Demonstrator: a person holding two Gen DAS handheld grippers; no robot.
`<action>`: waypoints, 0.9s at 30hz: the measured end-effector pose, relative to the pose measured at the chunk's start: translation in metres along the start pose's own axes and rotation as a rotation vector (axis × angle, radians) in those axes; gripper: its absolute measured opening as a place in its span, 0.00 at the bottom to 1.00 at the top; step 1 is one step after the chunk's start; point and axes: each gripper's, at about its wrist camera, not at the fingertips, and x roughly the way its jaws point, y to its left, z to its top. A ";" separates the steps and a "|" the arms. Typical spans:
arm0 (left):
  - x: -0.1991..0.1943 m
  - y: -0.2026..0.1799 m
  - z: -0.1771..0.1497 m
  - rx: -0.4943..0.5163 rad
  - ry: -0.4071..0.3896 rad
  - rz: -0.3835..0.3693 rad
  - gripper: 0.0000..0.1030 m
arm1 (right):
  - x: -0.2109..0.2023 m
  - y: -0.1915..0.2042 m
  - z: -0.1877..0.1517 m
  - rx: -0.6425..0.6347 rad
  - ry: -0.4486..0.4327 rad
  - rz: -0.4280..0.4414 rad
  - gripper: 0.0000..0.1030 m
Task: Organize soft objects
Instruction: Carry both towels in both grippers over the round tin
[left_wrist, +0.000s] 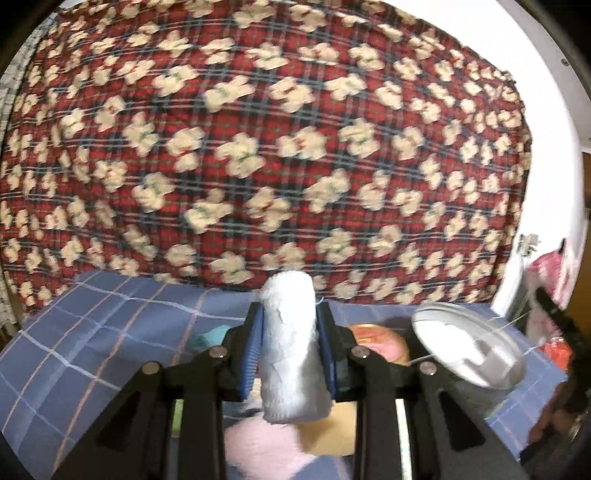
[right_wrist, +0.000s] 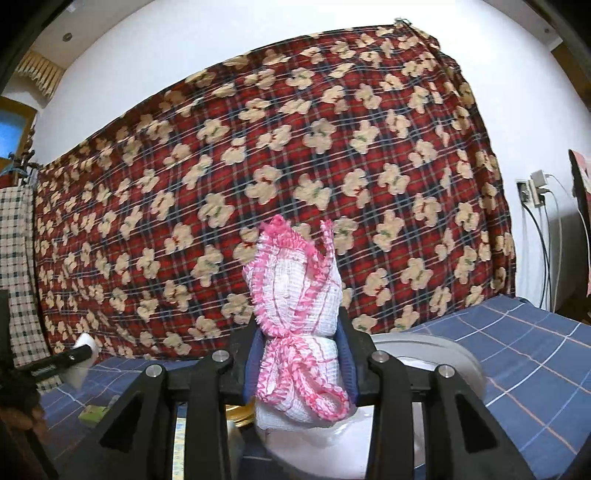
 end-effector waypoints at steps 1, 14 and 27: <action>0.000 -0.010 0.004 0.010 0.000 -0.032 0.27 | 0.000 -0.004 0.001 0.004 0.000 -0.005 0.38; 0.005 -0.144 0.030 0.208 -0.030 -0.258 0.27 | -0.001 -0.063 0.014 0.029 -0.016 -0.087 0.38; 0.048 -0.239 0.009 0.252 0.062 -0.391 0.27 | 0.006 -0.116 0.021 0.011 0.020 -0.147 0.38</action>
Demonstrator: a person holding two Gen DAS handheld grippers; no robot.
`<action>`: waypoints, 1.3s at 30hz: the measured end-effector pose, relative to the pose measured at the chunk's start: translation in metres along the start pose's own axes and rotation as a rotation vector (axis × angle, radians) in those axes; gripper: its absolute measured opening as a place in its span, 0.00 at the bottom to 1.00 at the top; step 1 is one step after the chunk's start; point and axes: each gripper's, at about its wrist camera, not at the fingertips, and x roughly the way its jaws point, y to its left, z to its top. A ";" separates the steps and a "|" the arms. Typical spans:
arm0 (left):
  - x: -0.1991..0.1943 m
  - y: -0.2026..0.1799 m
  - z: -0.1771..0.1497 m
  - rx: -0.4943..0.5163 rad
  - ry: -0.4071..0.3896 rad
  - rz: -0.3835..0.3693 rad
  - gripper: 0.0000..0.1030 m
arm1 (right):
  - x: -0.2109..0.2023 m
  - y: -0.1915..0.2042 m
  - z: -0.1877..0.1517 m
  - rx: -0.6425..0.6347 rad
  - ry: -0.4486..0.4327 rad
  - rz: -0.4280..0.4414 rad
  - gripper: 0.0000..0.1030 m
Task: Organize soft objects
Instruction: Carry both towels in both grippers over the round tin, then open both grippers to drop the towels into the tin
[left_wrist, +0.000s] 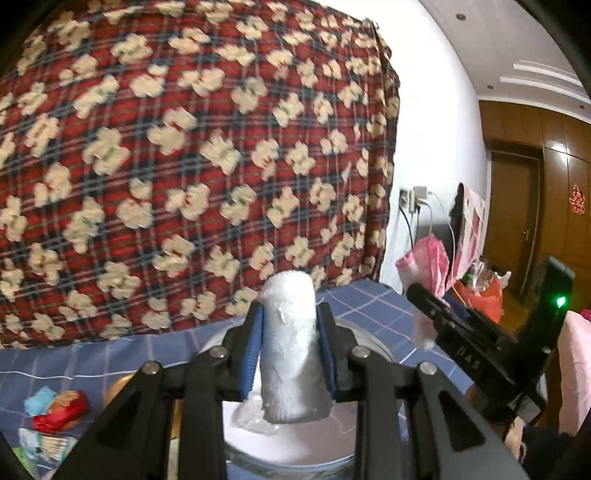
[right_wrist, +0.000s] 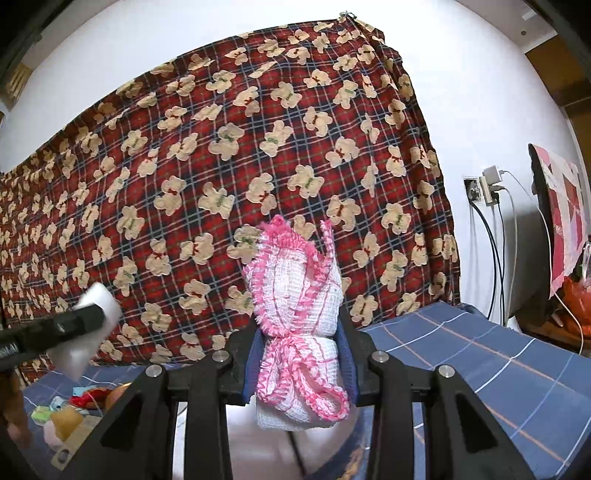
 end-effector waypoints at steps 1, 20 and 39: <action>0.005 -0.002 -0.001 -0.006 0.009 -0.002 0.27 | 0.001 -0.002 0.000 -0.002 0.004 0.000 0.38; 0.091 0.002 -0.035 -0.125 0.203 0.086 0.67 | 0.071 -0.012 -0.028 0.053 0.376 0.158 0.61; -0.004 0.043 -0.043 -0.162 0.003 0.272 0.97 | 0.004 -0.062 0.002 0.262 0.006 -0.057 0.70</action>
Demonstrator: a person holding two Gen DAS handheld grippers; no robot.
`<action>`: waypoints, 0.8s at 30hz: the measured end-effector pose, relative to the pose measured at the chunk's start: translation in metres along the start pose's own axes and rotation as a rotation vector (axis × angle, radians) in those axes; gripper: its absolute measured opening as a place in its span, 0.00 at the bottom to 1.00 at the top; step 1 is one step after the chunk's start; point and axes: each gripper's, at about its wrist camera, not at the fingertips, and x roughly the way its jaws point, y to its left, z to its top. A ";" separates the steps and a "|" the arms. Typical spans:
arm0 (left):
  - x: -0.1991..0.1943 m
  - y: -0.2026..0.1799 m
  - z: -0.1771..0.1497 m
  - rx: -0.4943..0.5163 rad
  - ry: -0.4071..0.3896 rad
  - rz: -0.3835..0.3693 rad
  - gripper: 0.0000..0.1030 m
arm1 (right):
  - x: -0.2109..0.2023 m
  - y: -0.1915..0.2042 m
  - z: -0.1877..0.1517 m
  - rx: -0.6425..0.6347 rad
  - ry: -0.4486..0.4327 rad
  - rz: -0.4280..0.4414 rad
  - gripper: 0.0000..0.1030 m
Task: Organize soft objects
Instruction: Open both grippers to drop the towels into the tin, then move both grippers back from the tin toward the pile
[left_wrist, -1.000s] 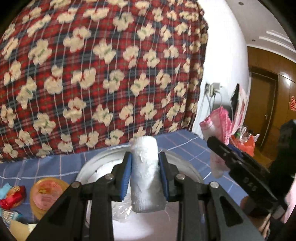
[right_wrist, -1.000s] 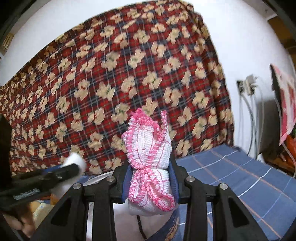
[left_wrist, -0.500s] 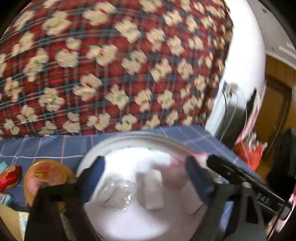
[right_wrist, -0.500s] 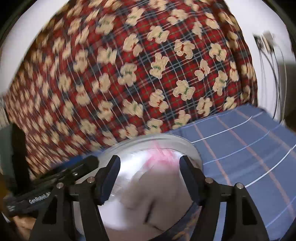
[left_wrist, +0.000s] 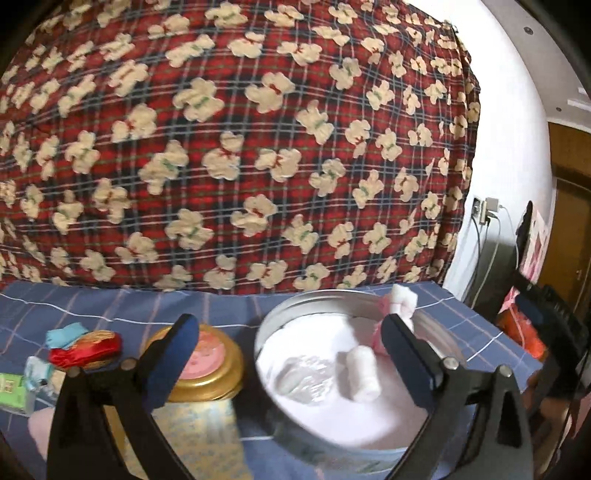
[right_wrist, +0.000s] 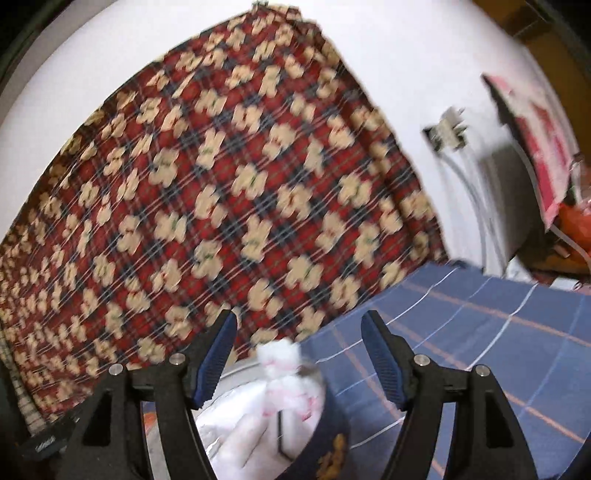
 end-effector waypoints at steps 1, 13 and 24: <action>-0.005 0.002 -0.004 0.019 -0.013 0.019 0.97 | -0.003 0.000 0.000 -0.005 -0.015 -0.024 0.70; -0.039 0.011 -0.040 0.163 -0.049 0.061 0.97 | -0.023 0.002 -0.006 0.005 -0.089 -0.210 0.71; -0.064 0.043 -0.041 0.129 -0.050 0.079 0.97 | -0.027 0.036 -0.027 -0.099 -0.032 -0.175 0.71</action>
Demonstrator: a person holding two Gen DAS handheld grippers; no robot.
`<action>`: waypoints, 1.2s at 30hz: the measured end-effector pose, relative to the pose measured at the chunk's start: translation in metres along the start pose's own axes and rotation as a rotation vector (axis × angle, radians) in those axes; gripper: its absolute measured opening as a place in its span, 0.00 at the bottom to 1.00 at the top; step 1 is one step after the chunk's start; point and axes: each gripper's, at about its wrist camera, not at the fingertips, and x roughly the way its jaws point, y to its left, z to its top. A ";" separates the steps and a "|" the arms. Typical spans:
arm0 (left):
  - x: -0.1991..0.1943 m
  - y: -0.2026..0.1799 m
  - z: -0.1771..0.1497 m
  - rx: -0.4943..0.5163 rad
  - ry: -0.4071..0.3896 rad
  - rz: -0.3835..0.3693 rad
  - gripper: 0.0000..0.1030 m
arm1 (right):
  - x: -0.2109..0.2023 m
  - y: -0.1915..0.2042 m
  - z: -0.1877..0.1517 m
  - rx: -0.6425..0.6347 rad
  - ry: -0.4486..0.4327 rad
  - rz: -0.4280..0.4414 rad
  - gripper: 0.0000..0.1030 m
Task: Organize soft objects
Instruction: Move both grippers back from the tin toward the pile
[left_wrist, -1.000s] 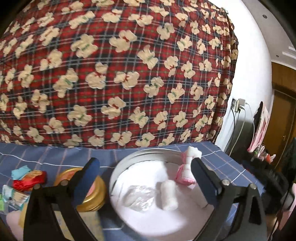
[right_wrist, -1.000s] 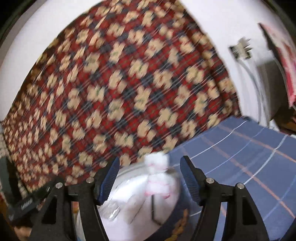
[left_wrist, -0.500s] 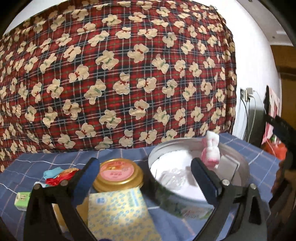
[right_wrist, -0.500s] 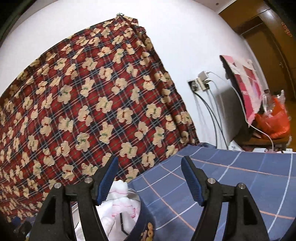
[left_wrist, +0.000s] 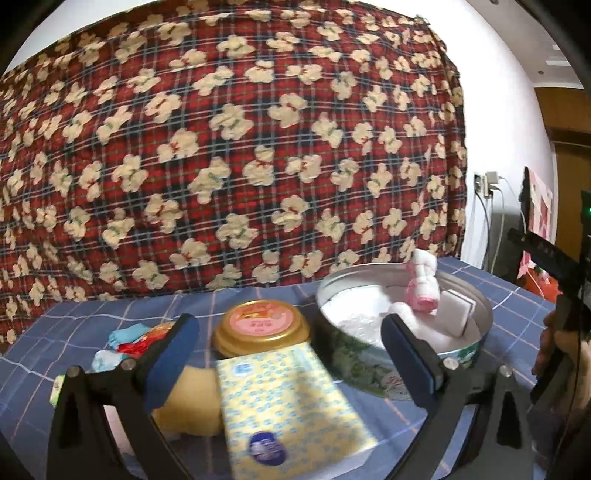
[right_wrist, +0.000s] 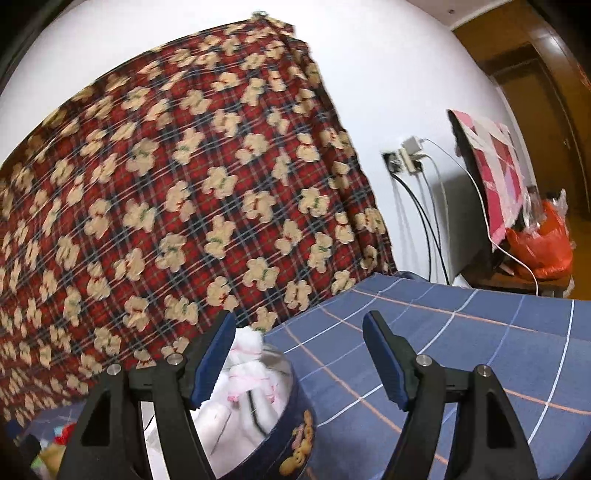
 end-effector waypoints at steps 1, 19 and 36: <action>-0.001 0.005 0.000 -0.005 0.003 0.009 0.97 | -0.002 0.006 -0.002 -0.012 0.001 0.009 0.71; -0.012 0.134 -0.013 -0.096 0.055 0.236 0.97 | -0.036 0.151 -0.058 -0.176 0.135 0.369 0.71; -0.002 0.230 -0.039 -0.225 0.243 0.364 0.97 | -0.055 0.269 -0.117 -0.377 0.350 0.654 0.71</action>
